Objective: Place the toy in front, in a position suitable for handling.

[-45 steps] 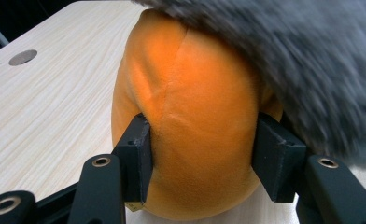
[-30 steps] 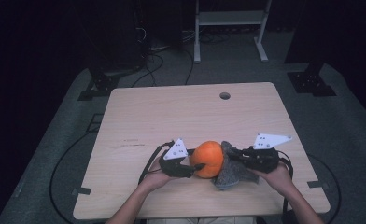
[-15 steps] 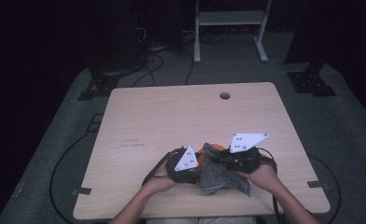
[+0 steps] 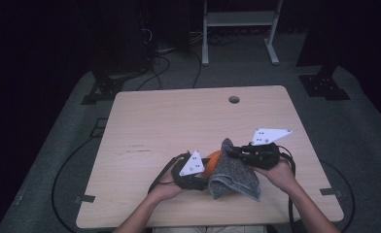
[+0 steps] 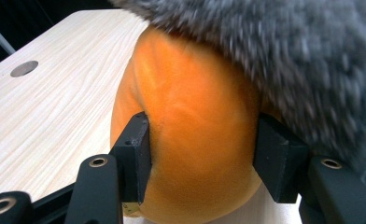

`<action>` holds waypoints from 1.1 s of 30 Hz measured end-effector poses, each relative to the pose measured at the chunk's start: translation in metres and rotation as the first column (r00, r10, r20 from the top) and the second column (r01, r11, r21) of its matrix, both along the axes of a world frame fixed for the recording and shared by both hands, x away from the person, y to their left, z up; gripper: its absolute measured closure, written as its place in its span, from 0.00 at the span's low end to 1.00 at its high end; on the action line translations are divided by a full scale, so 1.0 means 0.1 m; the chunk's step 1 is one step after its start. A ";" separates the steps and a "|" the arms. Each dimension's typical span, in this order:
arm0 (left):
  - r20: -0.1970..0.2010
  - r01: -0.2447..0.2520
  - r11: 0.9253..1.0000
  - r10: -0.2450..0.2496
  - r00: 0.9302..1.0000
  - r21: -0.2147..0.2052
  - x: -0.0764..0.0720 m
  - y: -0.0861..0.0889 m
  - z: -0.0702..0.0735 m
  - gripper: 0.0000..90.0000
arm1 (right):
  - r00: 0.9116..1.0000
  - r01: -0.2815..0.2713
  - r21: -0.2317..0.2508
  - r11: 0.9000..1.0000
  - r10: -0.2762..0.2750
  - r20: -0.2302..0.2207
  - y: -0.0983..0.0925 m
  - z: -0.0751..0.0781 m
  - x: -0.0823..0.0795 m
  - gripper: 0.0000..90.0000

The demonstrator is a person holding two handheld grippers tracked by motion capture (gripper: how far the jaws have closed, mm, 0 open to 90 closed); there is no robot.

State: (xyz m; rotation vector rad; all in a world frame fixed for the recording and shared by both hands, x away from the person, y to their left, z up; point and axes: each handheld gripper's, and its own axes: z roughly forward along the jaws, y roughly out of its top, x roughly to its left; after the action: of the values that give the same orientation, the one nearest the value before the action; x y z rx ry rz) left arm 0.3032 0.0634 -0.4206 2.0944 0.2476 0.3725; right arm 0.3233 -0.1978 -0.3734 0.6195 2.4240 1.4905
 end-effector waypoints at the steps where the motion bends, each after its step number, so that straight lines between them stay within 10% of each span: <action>1: -0.005 -0.002 1.000 0.002 1.000 -0.005 0.00 0.00 0.00 0.48 | 1.000 0.005 0.006 1.000 -0.005 -0.006 -0.04 -0.01 0.00 0.93; 11: -0.024 -0.045 0.999 0.044 0.999 -0.013 0.03 0.01 0.01 0.47 | 1.000 0.009 -0.049 0.999 -0.010 -0.014 -0.21 -0.05 -0.18 0.92; 21: 0.082 0.015 0.998 -0.020 0.996 0.066 -0.11 -0.13 0.02 0.47 | 0.991 -0.125 -0.116 0.985 0.129 0.024 0.28 0.14 -0.24 0.93; 33: 0.055 0.009 0.999 -0.010 0.998 0.032 -0.07 -0.08 0.00 0.47 | 0.999 -0.030 -0.030 0.999 0.029 -0.022 0.03 0.03 0.05 0.93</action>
State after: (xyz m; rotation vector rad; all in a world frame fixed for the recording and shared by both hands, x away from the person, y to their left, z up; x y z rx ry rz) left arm 0.2958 0.0559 -0.4202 2.1129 0.2003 0.4303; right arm 0.3279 -0.1947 -0.3702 0.5988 2.4769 1.4632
